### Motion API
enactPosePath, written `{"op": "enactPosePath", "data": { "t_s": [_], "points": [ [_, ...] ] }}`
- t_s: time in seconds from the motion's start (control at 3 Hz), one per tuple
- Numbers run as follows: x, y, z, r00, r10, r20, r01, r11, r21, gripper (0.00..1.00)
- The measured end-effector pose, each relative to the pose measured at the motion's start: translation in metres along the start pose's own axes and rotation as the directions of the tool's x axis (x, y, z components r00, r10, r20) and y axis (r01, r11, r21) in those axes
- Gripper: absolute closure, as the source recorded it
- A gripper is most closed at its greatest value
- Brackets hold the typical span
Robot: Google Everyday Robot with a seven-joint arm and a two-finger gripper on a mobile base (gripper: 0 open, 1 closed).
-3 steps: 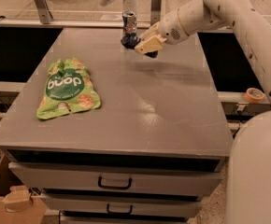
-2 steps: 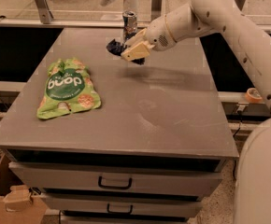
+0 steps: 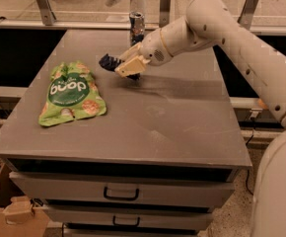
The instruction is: Move rxbar blueberry near green rice chip bag
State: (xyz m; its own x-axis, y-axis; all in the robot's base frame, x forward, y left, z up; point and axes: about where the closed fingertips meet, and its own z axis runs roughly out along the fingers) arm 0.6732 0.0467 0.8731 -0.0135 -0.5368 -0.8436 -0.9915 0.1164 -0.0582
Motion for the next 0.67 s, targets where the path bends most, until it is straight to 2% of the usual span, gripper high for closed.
{"op": "enactPosePath", "data": {
  "t_s": [0.33,0.67],
  "points": [
    [-0.003,0.021,0.018,1.0,0.012,0.011,-0.011,0.9978,-0.066,0.6],
    [-0.004,0.032,0.027,1.0,0.013,0.014,-0.012,0.9949,-0.1,0.37]
  ]
}}
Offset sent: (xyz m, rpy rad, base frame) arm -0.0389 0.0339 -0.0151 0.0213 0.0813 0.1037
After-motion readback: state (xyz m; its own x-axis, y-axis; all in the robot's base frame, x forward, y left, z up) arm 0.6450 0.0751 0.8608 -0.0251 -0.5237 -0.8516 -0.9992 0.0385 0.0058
